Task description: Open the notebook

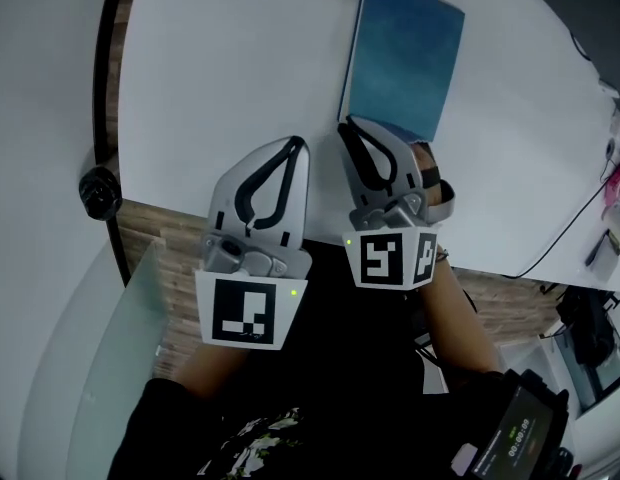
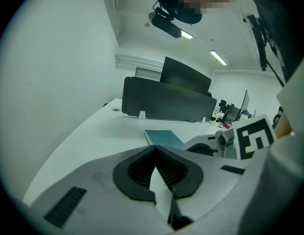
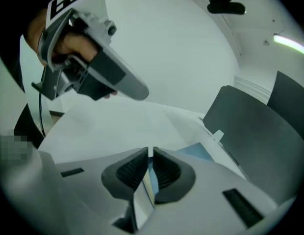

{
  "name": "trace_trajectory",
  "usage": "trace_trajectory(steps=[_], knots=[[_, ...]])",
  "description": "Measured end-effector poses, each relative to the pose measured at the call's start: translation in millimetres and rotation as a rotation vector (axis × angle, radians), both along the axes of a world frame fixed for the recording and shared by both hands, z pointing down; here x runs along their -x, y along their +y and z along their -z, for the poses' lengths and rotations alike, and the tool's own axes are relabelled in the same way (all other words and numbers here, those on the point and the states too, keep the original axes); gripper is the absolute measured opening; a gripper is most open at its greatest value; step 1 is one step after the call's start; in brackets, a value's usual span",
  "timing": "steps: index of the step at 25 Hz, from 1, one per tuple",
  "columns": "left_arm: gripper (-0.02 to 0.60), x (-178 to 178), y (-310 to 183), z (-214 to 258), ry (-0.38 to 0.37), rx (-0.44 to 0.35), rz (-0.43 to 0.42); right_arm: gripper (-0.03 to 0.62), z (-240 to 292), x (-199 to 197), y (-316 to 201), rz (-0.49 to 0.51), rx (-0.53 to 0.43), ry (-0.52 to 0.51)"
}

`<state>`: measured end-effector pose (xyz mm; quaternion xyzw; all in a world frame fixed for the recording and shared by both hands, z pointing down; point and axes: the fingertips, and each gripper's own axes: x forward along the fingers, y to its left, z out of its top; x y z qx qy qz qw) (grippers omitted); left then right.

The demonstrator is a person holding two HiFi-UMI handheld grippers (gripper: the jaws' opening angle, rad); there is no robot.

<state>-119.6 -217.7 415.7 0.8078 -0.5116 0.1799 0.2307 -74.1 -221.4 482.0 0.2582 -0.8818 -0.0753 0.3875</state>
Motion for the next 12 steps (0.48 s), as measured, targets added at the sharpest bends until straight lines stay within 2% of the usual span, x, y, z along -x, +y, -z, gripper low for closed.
trace_trajectory(steps=[1,5,7,10,12], knots=[[0.006,-0.5,-0.1,-0.2,0.000,0.000,-0.004,0.081,7.8,0.8,0.4,-0.012,-0.008,-0.021],[0.006,-5.5,-5.7,0.7,-0.004,-0.006,-0.019,0.072,47.7,-19.5,-15.0,-0.141,-0.049,-0.117],[0.006,-8.9,-8.8,-1.9,-0.006,-0.009,-0.027,0.071,65.8,-41.9,-20.3,-0.265,-0.049,-0.195],[0.006,-19.3,-20.5,-2.8,0.043,-0.019,-0.005,0.070,84.1,-82.1,-27.9,-0.476,-0.011,-0.342],[0.006,-33.5,-30.4,0.6,0.061,-0.046,-0.026,0.069,91.5,-109.3,-33.2,-0.580,-0.004,-0.408]])
